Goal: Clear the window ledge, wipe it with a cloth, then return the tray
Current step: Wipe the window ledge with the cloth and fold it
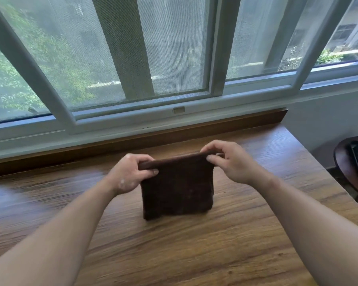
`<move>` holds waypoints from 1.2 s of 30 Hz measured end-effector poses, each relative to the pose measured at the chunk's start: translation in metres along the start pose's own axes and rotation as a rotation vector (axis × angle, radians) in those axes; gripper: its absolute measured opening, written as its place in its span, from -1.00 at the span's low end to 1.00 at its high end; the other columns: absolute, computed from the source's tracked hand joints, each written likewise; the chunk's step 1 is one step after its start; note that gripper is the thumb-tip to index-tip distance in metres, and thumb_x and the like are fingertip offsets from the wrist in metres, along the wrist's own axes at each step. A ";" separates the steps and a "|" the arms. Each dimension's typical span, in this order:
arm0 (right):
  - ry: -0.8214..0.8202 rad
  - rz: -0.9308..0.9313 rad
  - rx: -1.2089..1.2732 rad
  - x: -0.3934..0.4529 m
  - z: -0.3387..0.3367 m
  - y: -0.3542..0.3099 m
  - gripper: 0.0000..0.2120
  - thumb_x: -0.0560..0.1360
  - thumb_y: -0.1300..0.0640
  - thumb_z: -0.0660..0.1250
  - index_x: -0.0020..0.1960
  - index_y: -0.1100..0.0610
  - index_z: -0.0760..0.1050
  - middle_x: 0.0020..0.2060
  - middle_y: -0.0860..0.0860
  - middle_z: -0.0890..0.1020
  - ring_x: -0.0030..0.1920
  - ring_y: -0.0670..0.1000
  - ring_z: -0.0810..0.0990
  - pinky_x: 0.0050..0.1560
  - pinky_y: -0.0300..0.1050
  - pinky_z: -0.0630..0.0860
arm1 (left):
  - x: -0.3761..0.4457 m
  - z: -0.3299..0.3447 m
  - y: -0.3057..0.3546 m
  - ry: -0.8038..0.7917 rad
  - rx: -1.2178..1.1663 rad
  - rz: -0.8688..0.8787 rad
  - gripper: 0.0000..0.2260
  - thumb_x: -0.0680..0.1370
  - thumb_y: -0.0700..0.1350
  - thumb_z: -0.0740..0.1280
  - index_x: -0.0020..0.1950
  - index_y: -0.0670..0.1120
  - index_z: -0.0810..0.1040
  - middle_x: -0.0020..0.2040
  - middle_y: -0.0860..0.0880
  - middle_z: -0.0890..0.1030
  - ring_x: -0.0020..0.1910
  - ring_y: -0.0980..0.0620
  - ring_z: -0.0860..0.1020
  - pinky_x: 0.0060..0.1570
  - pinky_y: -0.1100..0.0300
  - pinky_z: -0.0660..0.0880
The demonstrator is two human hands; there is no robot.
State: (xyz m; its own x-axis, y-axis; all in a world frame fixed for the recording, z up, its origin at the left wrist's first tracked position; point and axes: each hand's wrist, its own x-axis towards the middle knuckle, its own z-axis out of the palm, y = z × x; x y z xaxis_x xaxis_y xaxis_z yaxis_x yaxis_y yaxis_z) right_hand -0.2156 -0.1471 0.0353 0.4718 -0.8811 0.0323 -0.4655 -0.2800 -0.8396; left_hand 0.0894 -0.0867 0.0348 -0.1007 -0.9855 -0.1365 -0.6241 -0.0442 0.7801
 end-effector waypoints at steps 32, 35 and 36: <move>-0.181 0.296 0.070 -0.018 0.068 0.061 -0.79 0.62 0.21 0.31 -0.03 -0.09 0.60 -0.29 0.01 0.69 -0.33 0.00 0.63 -0.31 -0.16 0.50 | -0.032 0.061 -0.076 0.055 -0.262 -0.435 -0.89 0.52 -0.25 0.47 -0.07 -0.05 0.74 -0.17 -0.10 0.74 -0.18 0.01 0.66 -0.13 0.07 0.58; -0.151 0.335 0.005 -0.011 0.079 0.066 -0.84 0.63 0.19 0.32 0.04 -0.06 0.59 -0.36 -0.17 0.67 -0.40 -0.21 0.58 -0.34 -0.33 0.44 | -0.022 0.072 -0.086 0.140 -0.120 -0.469 -0.93 0.50 -0.15 0.51 -0.09 0.04 0.72 -0.22 0.03 0.72 -0.15 0.00 0.67 0.00 0.04 0.61; -0.123 0.341 -0.056 -0.012 0.082 0.068 -0.85 0.61 0.14 0.34 0.10 -0.08 0.59 -0.29 -0.19 0.68 -0.31 -0.22 0.61 -0.25 -0.30 0.50 | -0.022 0.074 -0.086 0.158 -0.051 -0.469 -0.93 0.49 -0.10 0.51 -0.05 0.04 0.71 -0.23 0.06 0.71 -0.13 -0.01 0.67 0.02 0.04 0.60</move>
State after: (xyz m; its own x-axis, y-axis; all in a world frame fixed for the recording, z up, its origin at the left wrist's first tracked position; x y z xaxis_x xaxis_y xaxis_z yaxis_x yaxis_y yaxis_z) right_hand -0.1916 -0.1246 -0.0662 0.3674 -0.8759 -0.3128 -0.6503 -0.0014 -0.7597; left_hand 0.0884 -0.0490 -0.0746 0.3036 -0.8699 -0.3887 -0.5348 -0.4932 0.6861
